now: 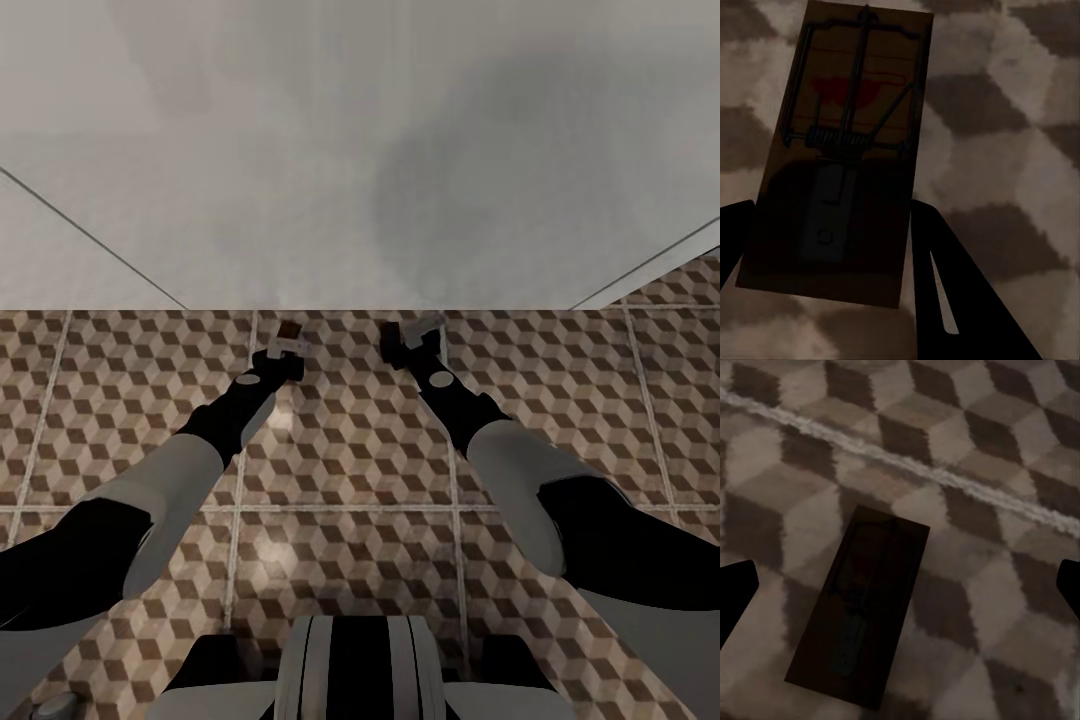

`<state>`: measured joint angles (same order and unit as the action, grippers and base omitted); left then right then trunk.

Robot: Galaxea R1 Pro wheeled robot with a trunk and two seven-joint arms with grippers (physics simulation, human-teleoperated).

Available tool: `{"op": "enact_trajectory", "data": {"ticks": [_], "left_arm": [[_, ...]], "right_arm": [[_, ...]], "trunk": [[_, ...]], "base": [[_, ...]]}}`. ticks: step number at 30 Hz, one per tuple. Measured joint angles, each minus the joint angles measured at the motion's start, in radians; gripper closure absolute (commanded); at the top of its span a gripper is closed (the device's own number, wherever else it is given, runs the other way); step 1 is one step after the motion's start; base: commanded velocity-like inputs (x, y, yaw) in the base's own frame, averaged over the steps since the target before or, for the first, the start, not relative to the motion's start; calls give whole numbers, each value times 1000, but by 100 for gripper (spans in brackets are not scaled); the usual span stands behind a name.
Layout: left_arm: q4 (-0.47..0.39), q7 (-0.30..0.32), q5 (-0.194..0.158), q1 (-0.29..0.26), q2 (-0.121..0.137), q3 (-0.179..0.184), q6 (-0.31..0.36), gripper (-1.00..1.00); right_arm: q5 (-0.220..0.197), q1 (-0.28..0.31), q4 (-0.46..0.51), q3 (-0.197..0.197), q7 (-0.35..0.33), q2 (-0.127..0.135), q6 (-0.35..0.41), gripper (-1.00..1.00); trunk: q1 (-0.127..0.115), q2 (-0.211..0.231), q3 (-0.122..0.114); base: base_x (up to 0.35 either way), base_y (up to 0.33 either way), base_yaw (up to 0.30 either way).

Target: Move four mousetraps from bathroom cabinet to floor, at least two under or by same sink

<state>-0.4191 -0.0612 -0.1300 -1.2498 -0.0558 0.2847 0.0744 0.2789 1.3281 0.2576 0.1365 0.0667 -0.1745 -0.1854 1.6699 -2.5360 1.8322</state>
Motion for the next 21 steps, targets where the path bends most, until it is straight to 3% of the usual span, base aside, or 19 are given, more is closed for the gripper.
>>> {"op": "enact_trajectory", "data": {"ticks": [8, 9, 21], "left_arm": [[8, 0, 0, 0, 0, 2, -1, 100], [8, 0, 0, 0, 0, 2, -1, -100], [9, -2, 4, 0, 0, 2, -15, -100]], "right_arm": [[0, 0, -1, 0, 0, 0, 0, -100], [0, 0, -1, 0, 0, 0, 0, -100], [0, 0, -2, 0, 0, 0, 0, -100]], "trunk": [[0, 0, 0], [0, 0, 0], [0, 0, 0]], "base": [[0, 0, 0], [0, 0, 0], [0, 0, 0]]}}
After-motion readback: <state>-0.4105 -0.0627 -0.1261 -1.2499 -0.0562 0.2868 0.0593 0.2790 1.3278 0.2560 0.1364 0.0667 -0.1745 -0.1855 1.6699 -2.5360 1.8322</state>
